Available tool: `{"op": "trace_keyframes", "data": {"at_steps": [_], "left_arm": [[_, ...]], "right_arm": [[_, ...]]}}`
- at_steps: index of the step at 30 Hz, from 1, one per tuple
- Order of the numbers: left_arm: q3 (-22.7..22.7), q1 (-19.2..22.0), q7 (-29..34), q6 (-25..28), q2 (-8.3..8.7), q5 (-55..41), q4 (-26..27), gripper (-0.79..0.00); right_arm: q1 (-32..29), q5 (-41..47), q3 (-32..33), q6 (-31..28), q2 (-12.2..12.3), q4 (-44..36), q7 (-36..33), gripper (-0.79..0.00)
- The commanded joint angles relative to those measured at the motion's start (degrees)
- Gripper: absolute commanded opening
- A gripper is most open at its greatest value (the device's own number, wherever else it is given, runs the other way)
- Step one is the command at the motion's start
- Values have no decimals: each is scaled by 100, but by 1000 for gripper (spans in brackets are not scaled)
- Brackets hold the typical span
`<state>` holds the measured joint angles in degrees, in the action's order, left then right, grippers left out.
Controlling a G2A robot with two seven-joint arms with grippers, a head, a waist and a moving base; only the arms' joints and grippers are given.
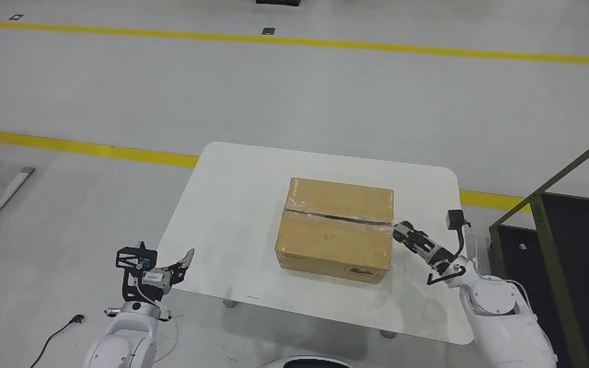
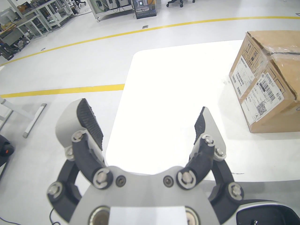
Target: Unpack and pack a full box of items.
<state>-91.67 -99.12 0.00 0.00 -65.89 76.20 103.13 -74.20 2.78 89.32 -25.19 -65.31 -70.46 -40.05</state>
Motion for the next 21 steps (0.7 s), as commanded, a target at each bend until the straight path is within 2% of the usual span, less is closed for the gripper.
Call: {"op": "trace_keyframes", "data": {"at_steps": [1,5,12,21], "left_arm": [[0,0,0,0,0,0,0,0],[0,0,0,0,0,0,0,0],[0,0,0,0,0,0,0,0],[0,0,0,0,0,0,0,0]], "right_arm": [[-57,-127,50,46,21,-173,54,-785],[-201,-288,149,198,60,-608,79,-785],[-334,-80,211,222,98,-1411,-136,-785],[64,-375,-229,239,87,-1955,-183,-785]]}}
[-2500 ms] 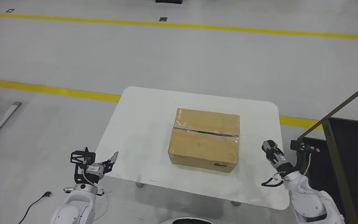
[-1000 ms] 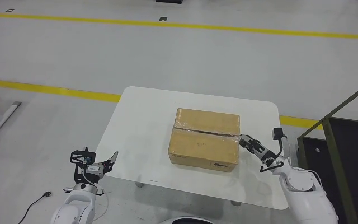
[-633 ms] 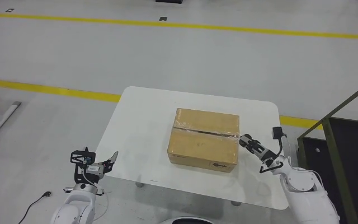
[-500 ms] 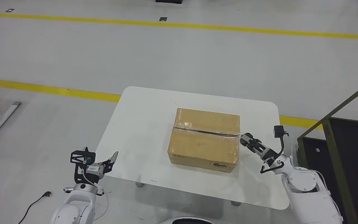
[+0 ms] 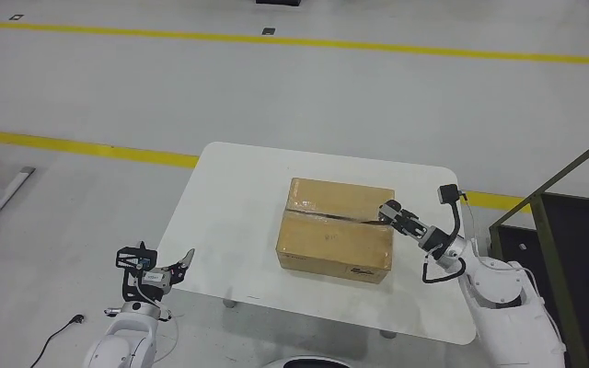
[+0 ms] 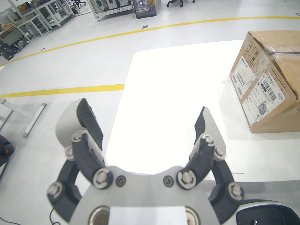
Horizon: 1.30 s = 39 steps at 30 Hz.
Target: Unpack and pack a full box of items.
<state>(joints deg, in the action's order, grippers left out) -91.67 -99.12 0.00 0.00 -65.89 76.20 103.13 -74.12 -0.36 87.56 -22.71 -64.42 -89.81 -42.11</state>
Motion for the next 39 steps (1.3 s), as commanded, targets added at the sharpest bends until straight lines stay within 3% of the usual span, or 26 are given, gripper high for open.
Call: {"op": "trace_keyframes", "data": {"at_steps": [1,39], "left_arm": [[0,0,0,0,0,0,0,0],[0,0,0,0,0,0,0,0]], "right_arm": [[95,-62,-95,-9,-6,-36,49,-785],[126,-162,-127,-45,-1,-60,102,-785]]}}
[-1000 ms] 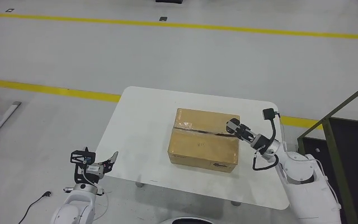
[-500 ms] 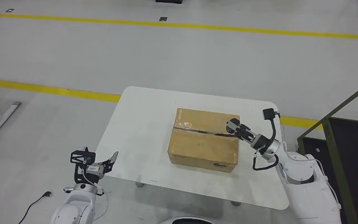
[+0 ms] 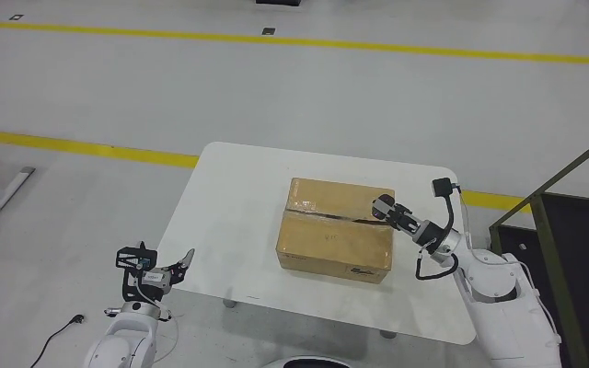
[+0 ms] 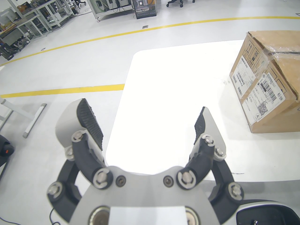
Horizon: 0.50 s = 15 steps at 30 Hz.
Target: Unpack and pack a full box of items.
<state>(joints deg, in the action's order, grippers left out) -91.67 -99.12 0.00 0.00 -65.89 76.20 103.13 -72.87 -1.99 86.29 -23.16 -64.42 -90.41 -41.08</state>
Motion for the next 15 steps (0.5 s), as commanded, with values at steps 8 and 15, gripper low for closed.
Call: {"op": "trace_keyframes", "data": {"at_steps": [8,15], "left_arm": [[0,0,0,0,0,0,0,0],[0,0,0,0,0,0,0,-785]], "right_arm": [[0,0,0,0,0,0,0,-785],[0,0,0,0,0,0,0,-785]]}}
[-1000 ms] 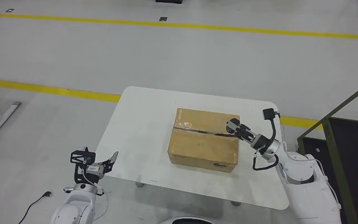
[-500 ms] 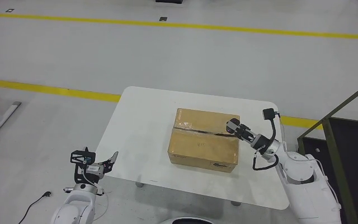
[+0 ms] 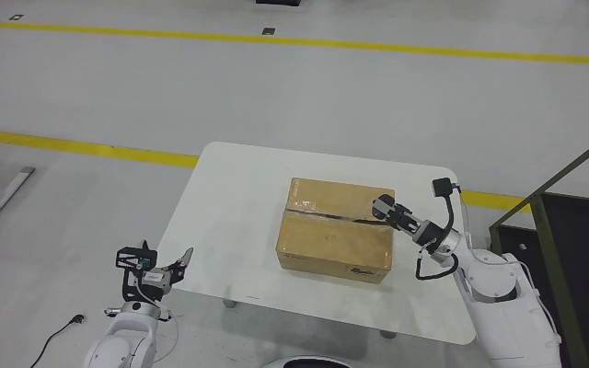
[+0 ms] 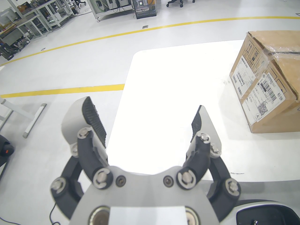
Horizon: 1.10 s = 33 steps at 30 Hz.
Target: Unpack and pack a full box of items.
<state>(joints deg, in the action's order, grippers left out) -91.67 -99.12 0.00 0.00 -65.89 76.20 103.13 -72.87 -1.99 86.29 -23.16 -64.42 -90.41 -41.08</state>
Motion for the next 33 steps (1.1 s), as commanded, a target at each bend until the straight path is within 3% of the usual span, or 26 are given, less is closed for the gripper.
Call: {"op": "trace_keyframes", "data": {"at_steps": [1,2,22,33], "left_arm": [[0,0,0,0,0,0,0,-773],[0,0,0,0,0,0,0,0],[0,0,0,0,0,0,0,0],[0,0,0,0,0,0,0,0]], "right_arm": [[0,0,0,0,0,0,0,-785],[0,0,0,0,0,0,0,-785],[174,-114,-133,360,21,-501,-35,-785],[1156,-533,-947,790,-49,-508,-206,-785]]}}
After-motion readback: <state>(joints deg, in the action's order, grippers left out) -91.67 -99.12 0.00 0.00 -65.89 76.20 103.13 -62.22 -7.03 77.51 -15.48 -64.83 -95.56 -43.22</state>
